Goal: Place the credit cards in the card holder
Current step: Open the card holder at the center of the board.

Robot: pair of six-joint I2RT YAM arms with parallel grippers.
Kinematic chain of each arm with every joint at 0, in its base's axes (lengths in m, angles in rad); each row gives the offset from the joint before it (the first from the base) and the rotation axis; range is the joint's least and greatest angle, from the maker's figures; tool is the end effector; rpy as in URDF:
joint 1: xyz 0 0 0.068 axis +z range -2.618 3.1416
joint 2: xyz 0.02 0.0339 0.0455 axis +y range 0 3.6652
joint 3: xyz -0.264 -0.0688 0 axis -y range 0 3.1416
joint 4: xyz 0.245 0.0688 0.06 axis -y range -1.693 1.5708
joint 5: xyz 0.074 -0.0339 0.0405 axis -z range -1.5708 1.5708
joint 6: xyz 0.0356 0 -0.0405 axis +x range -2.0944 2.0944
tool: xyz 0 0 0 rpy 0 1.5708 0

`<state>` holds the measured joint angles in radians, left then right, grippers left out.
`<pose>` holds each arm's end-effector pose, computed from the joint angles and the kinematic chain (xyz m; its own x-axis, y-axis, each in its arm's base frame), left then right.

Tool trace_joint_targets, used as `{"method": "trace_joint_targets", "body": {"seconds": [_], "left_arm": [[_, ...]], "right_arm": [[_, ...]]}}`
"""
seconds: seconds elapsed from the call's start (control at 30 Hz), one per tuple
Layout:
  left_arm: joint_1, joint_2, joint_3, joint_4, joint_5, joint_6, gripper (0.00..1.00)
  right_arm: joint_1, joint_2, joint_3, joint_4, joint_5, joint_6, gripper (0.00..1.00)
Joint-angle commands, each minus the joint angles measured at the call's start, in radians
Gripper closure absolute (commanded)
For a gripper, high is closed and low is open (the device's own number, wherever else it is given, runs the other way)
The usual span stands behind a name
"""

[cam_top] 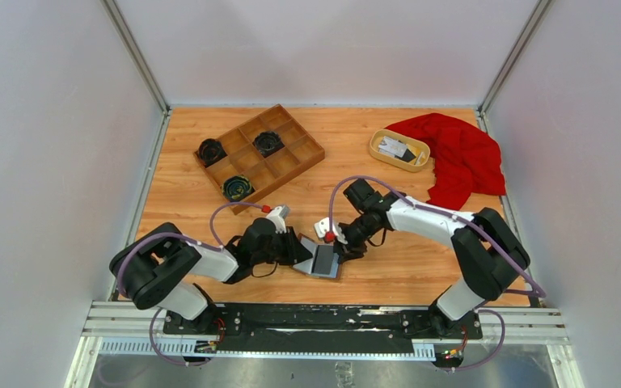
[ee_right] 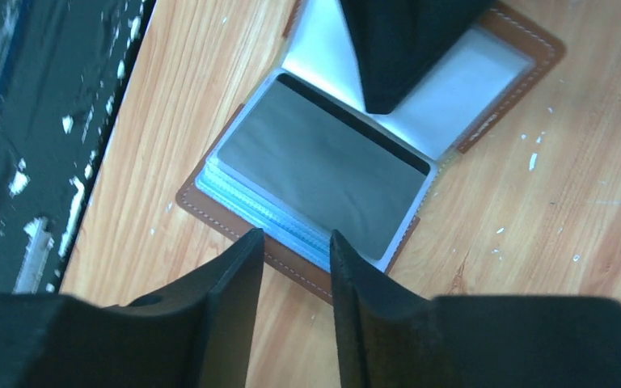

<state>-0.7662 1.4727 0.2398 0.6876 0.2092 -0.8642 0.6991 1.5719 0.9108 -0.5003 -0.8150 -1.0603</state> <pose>0.1570 -0.1614 0.1085 -0.8558 -0.2089 -0.4732 0.2392 0.6512 -0.7202 0.2051 0.2063 0.1841 0.2355 -0.5839 -0.7770 -0.9366 -0.3497 -0.0211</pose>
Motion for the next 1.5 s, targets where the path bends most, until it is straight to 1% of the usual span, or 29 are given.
{"method": "trace_joint_targets", "body": {"seconds": [0.0,0.13,0.3,0.43,0.53,0.73,1.03,1.23,1.47], "left_arm": [[0.007,0.059,-0.023,-0.074,-0.031,0.048,0.84],[0.008,0.08,-0.02,-0.073,-0.027,0.055,0.86],[0.008,0.074,-0.022,-0.074,-0.021,0.057,0.86],[0.008,0.075,-0.02,-0.074,-0.011,0.063,0.87],[0.008,0.076,-0.013,-0.073,0.005,0.067,0.87],[0.008,0.07,0.002,-0.073,0.036,0.067,0.87],[0.008,0.074,0.01,-0.072,0.066,0.075,0.87],[0.008,0.075,0.009,-0.072,0.075,0.084,0.87],[0.008,0.079,0.02,-0.072,0.1,0.093,0.86]], "right_arm": [[0.033,-0.044,-0.047,-0.016,0.059,-0.142,0.57],[0.062,-0.035,-0.051,0.022,0.128,-0.118,0.53],[0.072,-0.043,-0.046,0.033,0.153,-0.095,0.54],[0.07,-0.073,-0.029,0.032,0.136,-0.047,0.52],[0.071,-0.08,-0.03,0.034,0.121,-0.045,0.51],[0.091,-0.041,-0.033,0.051,0.179,-0.043,0.51],[0.164,0.008,-0.048,0.118,0.326,-0.03,0.49],[0.199,-0.002,-0.067,0.133,0.366,-0.063,0.44],[0.22,-0.013,-0.079,0.192,0.422,-0.033,0.39]]}}
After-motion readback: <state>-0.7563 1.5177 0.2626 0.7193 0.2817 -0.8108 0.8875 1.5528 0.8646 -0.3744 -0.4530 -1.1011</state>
